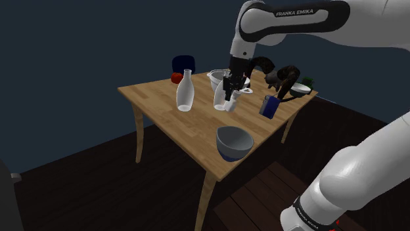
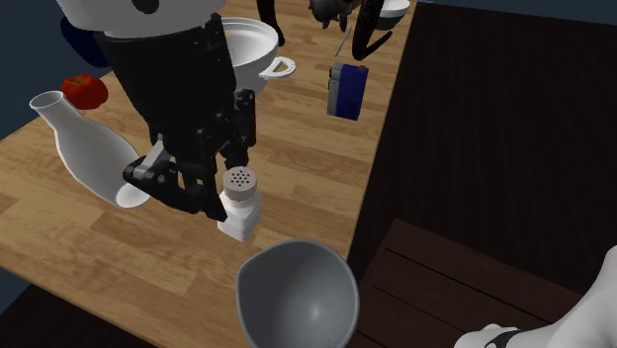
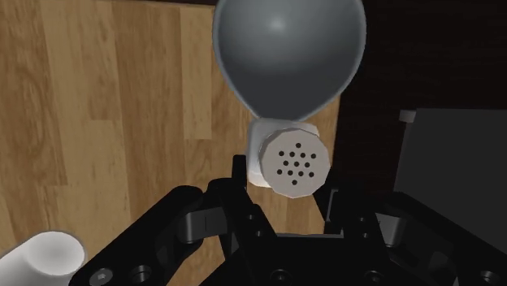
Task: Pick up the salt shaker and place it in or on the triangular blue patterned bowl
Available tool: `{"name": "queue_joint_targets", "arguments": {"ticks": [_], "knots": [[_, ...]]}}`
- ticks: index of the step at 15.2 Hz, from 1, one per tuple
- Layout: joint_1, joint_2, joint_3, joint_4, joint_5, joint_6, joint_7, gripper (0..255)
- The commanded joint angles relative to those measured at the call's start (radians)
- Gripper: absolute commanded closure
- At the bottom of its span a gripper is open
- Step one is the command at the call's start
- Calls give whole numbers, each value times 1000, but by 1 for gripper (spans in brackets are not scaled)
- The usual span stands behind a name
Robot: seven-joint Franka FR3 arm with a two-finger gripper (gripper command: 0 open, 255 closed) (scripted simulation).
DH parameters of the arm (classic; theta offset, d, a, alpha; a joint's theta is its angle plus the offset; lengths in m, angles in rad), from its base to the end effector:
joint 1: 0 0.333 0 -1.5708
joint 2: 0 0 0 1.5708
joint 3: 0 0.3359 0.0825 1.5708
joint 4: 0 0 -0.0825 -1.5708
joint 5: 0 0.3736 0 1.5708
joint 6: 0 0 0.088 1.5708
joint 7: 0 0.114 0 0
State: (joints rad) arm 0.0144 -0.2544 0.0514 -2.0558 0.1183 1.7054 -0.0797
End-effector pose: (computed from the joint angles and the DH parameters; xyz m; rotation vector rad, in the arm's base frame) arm 0.4529 0.0439 0.5522 -3.0284 -0.1845 0.1447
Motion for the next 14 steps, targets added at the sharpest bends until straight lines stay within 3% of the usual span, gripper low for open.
{"name": "queue_joint_targets", "arguments": {"ticks": [1, 5, 14], "knots": [[10, -77, 12, -69, 9, -6, 19, 255], [30, -227, 36, -191, 32, -29, 56, 255], [32, -220, 42, -306, 38, 92, 44, 255]]}}
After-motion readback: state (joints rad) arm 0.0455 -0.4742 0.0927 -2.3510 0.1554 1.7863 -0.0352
